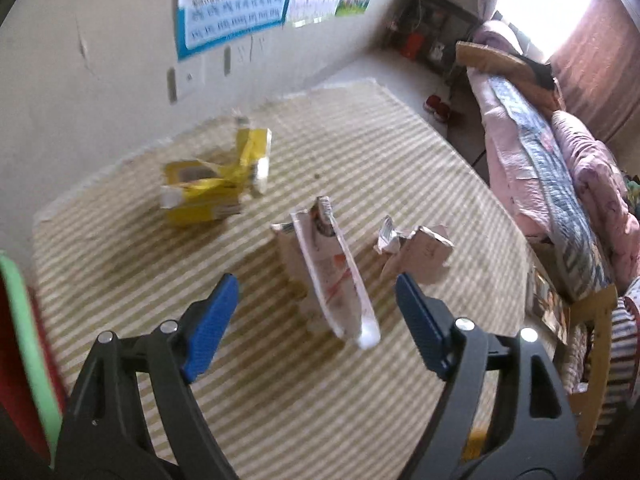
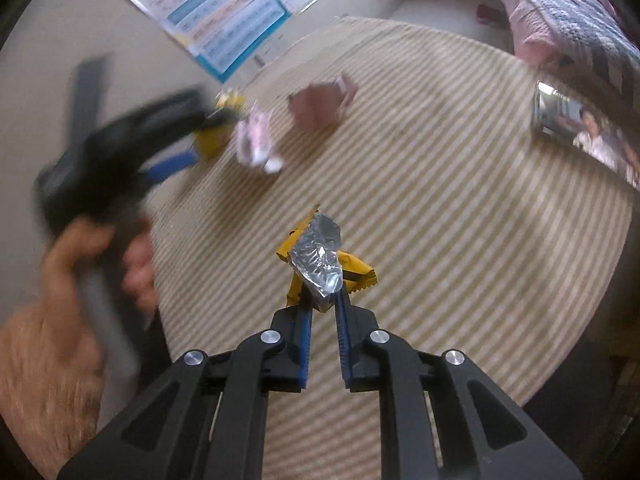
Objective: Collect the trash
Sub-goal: 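Grasp the silver-yellow wrapper with the right gripper while the left gripper grasps the white paper, then carry the white paper with the left gripper over the red bin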
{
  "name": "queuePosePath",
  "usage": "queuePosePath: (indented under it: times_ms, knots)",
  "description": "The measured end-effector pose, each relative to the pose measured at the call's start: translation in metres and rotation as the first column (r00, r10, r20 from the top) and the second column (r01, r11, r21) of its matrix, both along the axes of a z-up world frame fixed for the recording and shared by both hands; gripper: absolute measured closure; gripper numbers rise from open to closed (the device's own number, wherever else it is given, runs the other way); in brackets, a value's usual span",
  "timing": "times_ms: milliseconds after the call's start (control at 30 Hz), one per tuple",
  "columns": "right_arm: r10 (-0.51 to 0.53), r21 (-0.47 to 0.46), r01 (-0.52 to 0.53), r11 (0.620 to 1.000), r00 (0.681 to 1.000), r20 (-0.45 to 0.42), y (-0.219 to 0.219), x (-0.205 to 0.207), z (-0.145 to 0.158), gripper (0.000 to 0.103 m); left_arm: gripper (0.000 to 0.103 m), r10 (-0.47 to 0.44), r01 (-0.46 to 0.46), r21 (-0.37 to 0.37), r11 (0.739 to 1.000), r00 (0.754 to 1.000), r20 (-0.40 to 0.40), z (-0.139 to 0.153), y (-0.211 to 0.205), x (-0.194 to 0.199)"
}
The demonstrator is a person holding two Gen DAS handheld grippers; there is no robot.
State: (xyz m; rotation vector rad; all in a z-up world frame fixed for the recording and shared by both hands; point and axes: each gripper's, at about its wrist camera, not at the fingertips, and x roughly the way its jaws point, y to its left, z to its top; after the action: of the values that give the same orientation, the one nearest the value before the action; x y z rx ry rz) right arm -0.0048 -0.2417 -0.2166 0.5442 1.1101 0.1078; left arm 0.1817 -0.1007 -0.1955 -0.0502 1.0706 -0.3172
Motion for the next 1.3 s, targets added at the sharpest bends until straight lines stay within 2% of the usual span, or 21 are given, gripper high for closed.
queuePosePath:
  times_ms: [67, 133, 200, 267, 367, 400, 533, 800, 900, 967, 1133, 1300]
  knots:
    - [0.017, 0.005, -0.017, 1.000, 1.000, -0.007, 0.005, -0.002, -0.001, 0.090, 0.025, 0.002, -0.001, 0.067, 0.998, 1.000, -0.019, -0.013, -0.007, 0.010]
    - [0.030, 0.007, -0.030, 1.000, 1.000, -0.008, 0.012, -0.002, -0.002, 0.090, 0.029, -0.004, 0.008, 0.096, 0.995, 0.999, -0.045, -0.023, -0.011, 0.016]
    - [0.038, 0.006, -0.038, 0.999, 0.999, -0.005, 0.016, -0.002, -0.001, 0.090, 0.049, -0.023, 0.031, 0.103, 0.994, 0.997, -0.077, -0.030, -0.014, 0.020]
    - [0.043, 0.005, -0.043, 0.999, 0.999, -0.004, 0.018, -0.002, -0.001, 0.090, 0.061, -0.041, 0.049, 0.089, 0.995, 0.995, -0.094, -0.032, -0.015, 0.020]
    - [0.048, 0.001, -0.048, 0.999, 0.999, -0.004, 0.022, -0.003, 0.000, 0.090, 0.065, -0.051, 0.055, 0.062, 0.997, 0.996, -0.070, -0.023, -0.008, 0.012]
    - [0.048, 0.001, -0.048, 0.999, 0.999, -0.005, 0.023, -0.001, 0.000, 0.090, 0.071, -0.050, 0.054, 0.053, 0.997, 0.997, -0.062, -0.021, -0.006, 0.008]
    - [0.046, -0.002, -0.046, 0.999, 0.999, -0.005, 0.024, -0.001, 0.000, 0.090, 0.072, -0.047, 0.048, 0.006, 0.999, 0.998, -0.028, -0.007, 0.015, -0.019]
    - [0.076, -0.016, -0.076, 0.997, 0.997, -0.003, 0.035, 0.002, 0.001, 0.090, 0.072, -0.036, 0.035, 0.034, 0.999, 0.999, 0.021, 0.012, 0.062, -0.086]
    - [0.090, -0.023, -0.090, 0.996, 0.996, 0.000, 0.043, 0.003, 0.003, 0.090, 0.072, 0.009, -0.010, 0.039, 0.999, 0.999, 0.037, 0.016, 0.082, -0.106]
    - [0.102, -0.030, -0.102, 0.994, 0.995, 0.003, 0.049, 0.003, 0.006, 0.090, 0.072, 0.064, -0.064, 0.010, 0.998, 0.997, 0.039, 0.017, 0.098, -0.120]
    - [0.127, -0.047, -0.127, 0.991, 0.992, 0.006, 0.060, 0.004, 0.011, 0.090, 0.072, 0.115, -0.115, -0.022, 0.993, 0.993, -0.010, 0.012, 0.116, -0.134]
    - [0.150, -0.064, -0.149, 0.987, 0.989, 0.011, 0.071, 0.005, 0.016, 0.090, 0.072, 0.117, -0.116, -0.043, 0.992, 0.993, 0.022, 0.021, 0.119, -0.133]
